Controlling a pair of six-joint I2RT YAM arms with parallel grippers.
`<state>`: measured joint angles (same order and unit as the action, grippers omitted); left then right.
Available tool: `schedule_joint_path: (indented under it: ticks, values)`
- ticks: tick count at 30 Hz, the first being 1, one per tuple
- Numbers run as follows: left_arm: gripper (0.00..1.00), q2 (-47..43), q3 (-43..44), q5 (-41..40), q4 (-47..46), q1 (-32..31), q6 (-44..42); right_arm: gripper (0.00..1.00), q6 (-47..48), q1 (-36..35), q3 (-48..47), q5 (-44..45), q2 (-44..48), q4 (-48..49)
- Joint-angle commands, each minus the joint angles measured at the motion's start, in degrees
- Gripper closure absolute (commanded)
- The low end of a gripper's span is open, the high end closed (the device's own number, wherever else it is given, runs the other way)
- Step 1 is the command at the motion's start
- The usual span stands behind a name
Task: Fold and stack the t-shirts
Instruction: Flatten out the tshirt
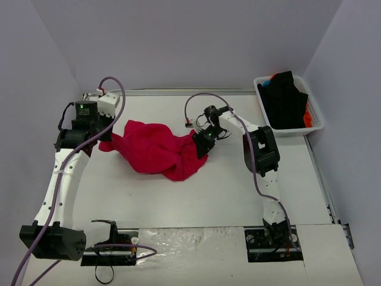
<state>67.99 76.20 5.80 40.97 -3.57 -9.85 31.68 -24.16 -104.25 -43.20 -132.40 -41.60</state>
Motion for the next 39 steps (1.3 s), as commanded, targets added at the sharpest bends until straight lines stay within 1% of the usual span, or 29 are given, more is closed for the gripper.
schedule_joint_path:
  ticks: [1, 2, 6, 8, 12, 14, 17, 20, 25, 28, 30, 35, 39]
  values:
    - [0.98, -1.1, 0.7, -1.2, -2.6, 0.8, 0.1, 0.98, 0.1, -0.2, 0.4, 3.9, -0.7, -3.9]
    - [0.98, -0.9, 0.7, -1.3, -2.7, 0.9, 0.1, 1.0, 0.0, 0.1, 0.7, 4.5, 0.5, -3.8]
    - [0.98, 0.2, 2.5, -3.6, -3.9, 1.8, 0.6, 1.0, -0.7, 3.2, 1.3, 6.9, 5.9, -3.9]
    - [0.98, 0.4, 4.6, -5.3, -4.5, 3.3, 1.6, 1.0, -1.7, 6.2, 0.1, 9.2, 9.6, -3.8]
    - [0.98, 0.6, 8.7, -5.2, -5.9, 8.2, 2.5, 1.0, -5.2, 12.5, -4.6, 12.3, 15.1, -3.8]
    - [0.97, 1.5, 12.1, -4.8, -4.7, 10.2, 2.1, 1.0, -6.7, 15.4, -7.4, 14.8, 17.8, -3.9]
    - [0.98, 2.4, 15.3, -4.0, -3.6, 11.1, 1.9, 1.0, -8.2, 18.3, -9.5, 15.4, 20.9, -4.1]
    - [0.98, 1.5, 16.0, -3.6, -3.4, 11.2, 1.5, 1.0, -8.7, 19.1, -10.3, 17.2, 23.8, -4.1]
    - [0.98, -0.2, 14.4, -2.6, -2.6, 11.2, 0.4, 1.0, -9.2, 19.7, -8.0, 18.3, 26.2, -4.0]
    - [0.98, -2.0, 11.3, -2.0, -2.9, 11.2, -0.5, 1.0, -9.3, 19.7, -5.6, 18.0, 27.2, -3.9]
    - [0.98, -3.7, 9.4, -1.8, -3.7, 11.2, -1.4, 1.0, -9.4, 19.7, -5.0, 17.5, 28.3, -3.8]
    - [0.98, -6.5, 8.1, -1.5, -3.4, 11.2, -2.1, 1.0, -10.1, 19.7, -4.4, 17.3, 31.5, -3.7]
    - [0.98, -8.9, 6.1, 2.5, -2.4, 11.2, -3.8, 1.0, -10.0, 19.7, 0.3, 17.2, 34.3, -3.6]
